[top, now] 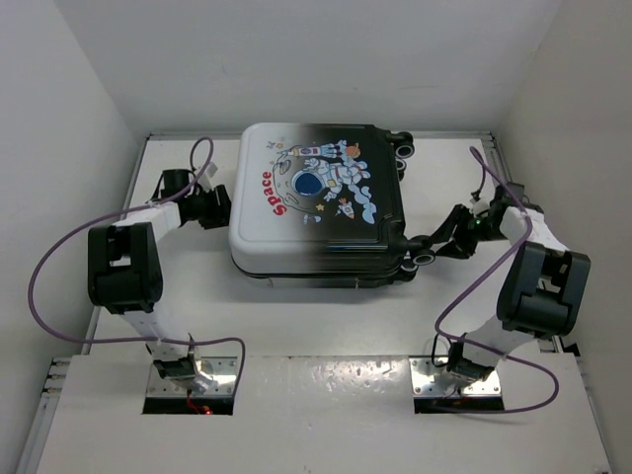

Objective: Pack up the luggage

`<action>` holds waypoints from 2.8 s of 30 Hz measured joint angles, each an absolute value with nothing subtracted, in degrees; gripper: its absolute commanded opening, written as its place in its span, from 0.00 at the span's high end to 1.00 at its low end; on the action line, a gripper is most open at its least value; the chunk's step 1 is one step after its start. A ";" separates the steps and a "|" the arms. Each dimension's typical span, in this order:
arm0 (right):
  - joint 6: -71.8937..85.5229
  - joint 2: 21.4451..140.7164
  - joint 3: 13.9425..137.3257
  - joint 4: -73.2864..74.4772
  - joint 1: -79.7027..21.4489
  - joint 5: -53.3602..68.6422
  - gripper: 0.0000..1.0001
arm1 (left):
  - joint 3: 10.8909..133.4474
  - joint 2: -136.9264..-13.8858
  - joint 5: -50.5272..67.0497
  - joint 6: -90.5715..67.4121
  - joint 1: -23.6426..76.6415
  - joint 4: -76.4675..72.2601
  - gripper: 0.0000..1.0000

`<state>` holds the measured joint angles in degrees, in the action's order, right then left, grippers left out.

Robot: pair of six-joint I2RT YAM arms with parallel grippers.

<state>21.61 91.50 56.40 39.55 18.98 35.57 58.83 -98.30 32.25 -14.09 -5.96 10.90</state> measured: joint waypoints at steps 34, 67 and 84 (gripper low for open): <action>43.03 101.03 38.79 21.08 13.69 40.47 0.62 | 63.07 -103.02 25.71 -23.44 -4.16 10.24 1.00; 20.75 74.91 36.16 7.99 7.99 38.72 0.64 | 60.03 -99.63 19.44 -27.75 -11.44 11.05 1.00; 17.76 77.84 28.21 -17.74 -31.09 3.55 0.57 | 59.66 -98.21 13.15 -28.21 -9.04 11.29 1.00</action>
<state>17.76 77.84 28.21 -17.74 -31.09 3.55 59.66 -98.21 13.15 -28.21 -9.04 11.29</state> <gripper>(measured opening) 0.407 0.228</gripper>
